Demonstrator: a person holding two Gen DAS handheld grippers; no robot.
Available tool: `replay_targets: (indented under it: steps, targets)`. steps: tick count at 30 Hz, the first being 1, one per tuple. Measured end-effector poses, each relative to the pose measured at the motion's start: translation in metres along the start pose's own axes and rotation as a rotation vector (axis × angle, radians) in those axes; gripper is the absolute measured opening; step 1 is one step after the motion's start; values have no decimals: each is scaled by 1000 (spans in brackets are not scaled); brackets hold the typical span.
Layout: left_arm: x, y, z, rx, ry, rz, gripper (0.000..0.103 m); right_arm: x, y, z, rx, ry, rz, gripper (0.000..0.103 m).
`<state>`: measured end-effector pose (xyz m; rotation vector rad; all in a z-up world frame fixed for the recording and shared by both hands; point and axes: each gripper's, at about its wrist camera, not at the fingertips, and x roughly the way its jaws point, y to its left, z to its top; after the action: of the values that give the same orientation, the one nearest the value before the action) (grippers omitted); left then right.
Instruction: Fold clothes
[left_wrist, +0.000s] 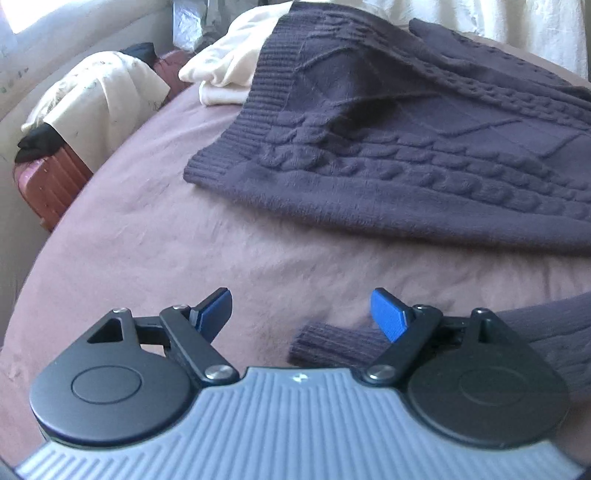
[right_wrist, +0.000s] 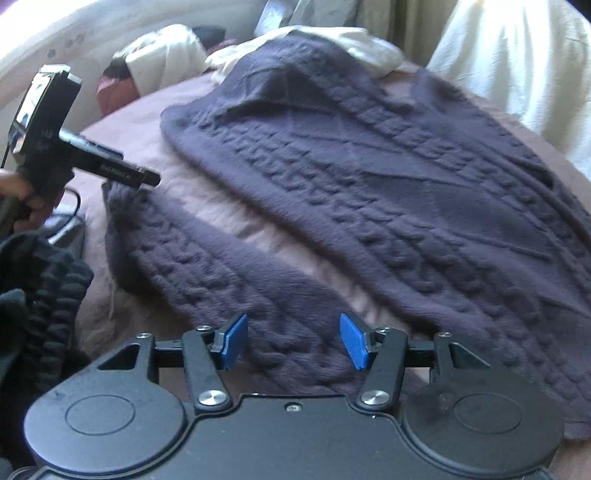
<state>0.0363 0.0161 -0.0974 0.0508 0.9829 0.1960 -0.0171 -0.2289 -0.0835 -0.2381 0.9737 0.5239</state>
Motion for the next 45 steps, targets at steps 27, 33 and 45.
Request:
replay_targets:
  steps: [27,33,45]
  targets:
    - [-23,29,1,-137,-242,-94,83,-28,-44,64,180,-210,-97,0]
    - [-2,21,-1,-89,-101,-105,83,13,-25,43,145,46,127,55]
    - [10,28,-5,-142,-25,-123,85,43,7,29,-105,3,19,30]
